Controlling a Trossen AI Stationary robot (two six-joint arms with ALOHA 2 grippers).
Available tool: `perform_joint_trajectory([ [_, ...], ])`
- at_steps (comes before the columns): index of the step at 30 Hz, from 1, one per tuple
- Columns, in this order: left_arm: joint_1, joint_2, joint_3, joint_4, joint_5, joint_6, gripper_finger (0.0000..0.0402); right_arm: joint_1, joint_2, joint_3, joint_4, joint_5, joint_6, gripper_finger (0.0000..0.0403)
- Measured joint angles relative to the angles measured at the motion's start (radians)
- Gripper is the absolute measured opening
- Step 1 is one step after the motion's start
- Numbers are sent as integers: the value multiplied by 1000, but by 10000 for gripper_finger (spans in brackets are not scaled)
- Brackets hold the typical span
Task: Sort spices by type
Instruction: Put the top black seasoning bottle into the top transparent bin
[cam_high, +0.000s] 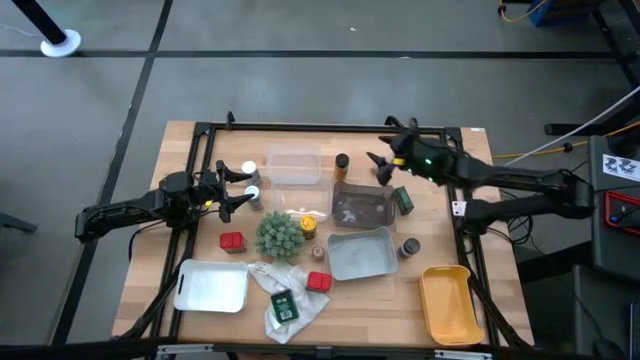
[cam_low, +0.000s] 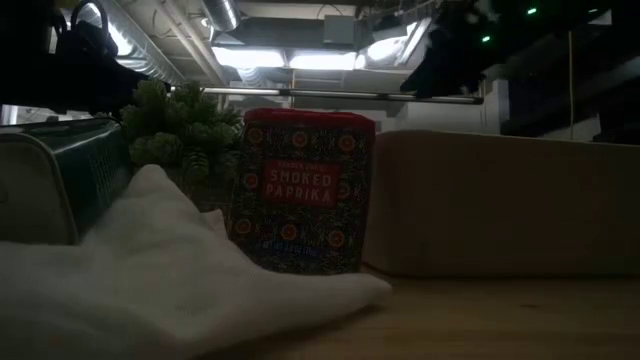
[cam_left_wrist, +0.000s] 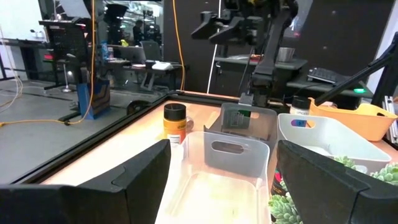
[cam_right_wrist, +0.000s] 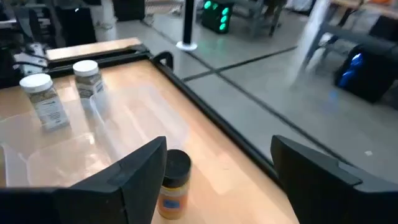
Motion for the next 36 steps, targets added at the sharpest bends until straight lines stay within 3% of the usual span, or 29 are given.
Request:
perform_joint_trajectory([
  [11, 0, 0, 0, 0, 0, 0, 282, -102, 338, 167, 1, -254, -27, 287],
  [18, 0, 0, 0, 0, 0, 0, 282, -100, 481, 247, -2, -285, -104, 287],
  [36, 0, 0, 0, 0, 0, 0, 282, -100, 531, 285, -78, -285, -104, 287],
])
